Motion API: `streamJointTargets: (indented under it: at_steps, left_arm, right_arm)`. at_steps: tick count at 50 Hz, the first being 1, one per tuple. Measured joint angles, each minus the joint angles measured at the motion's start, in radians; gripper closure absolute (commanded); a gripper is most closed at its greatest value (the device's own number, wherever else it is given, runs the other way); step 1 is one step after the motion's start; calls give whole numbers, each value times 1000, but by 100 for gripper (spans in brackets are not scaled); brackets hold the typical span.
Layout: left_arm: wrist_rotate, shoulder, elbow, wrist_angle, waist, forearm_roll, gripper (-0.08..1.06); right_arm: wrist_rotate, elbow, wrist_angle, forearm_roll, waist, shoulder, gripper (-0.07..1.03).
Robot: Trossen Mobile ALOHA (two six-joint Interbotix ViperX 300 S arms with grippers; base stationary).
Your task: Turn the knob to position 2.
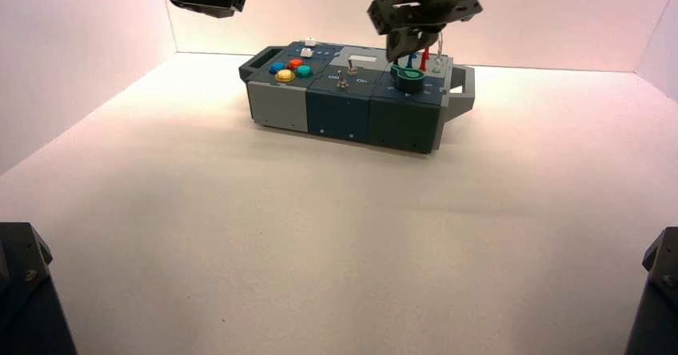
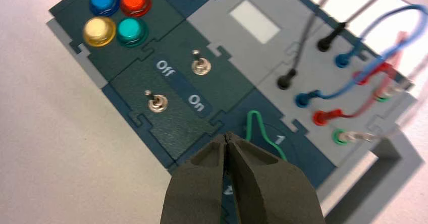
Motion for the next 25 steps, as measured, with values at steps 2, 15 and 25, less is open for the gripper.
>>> streamJointTargets:
  at_steps: [2,15,25]
  left_arm:
    - [-2,0,0,0,0,0,101]
    - [-6,0,5,0,0,0,101]
    - [-9,0,5,0,0,0,101]
  right_arm:
    - [0,-6,3,0,2,8,98]
    - [-2,-49,9,-5,2,71,98]
    - [-2,-89,12,-21,0,112,98]
